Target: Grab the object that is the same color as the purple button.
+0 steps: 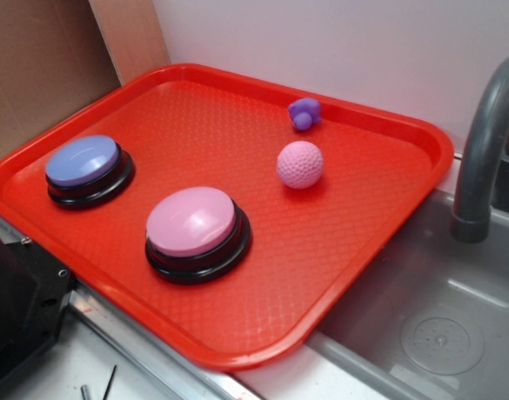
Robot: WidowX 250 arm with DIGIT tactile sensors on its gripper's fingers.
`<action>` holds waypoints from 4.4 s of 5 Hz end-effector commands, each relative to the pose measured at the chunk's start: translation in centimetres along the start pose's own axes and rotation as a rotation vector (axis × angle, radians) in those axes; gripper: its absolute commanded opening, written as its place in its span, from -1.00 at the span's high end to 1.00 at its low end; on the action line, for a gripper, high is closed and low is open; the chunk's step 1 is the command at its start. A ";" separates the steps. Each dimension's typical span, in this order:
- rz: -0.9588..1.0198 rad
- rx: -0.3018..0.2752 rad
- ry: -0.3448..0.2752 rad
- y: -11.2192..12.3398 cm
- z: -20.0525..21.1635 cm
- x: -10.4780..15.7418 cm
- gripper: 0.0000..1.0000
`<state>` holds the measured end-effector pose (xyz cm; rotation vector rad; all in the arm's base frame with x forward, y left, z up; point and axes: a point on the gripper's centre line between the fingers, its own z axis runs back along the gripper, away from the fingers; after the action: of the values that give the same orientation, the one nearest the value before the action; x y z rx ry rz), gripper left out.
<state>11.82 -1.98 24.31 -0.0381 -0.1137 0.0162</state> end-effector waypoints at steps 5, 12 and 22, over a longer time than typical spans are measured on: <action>0.146 0.061 -0.320 -1.0 -8.5 6.5 -1.00; 0.248 0.144 -0.386 0.4 -21.7 21.4 -1.00; 0.381 -0.044 0.048 1.2 -5.6 10.0 1.00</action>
<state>21.75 -1.53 18.53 -0.0905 -0.0209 0.3930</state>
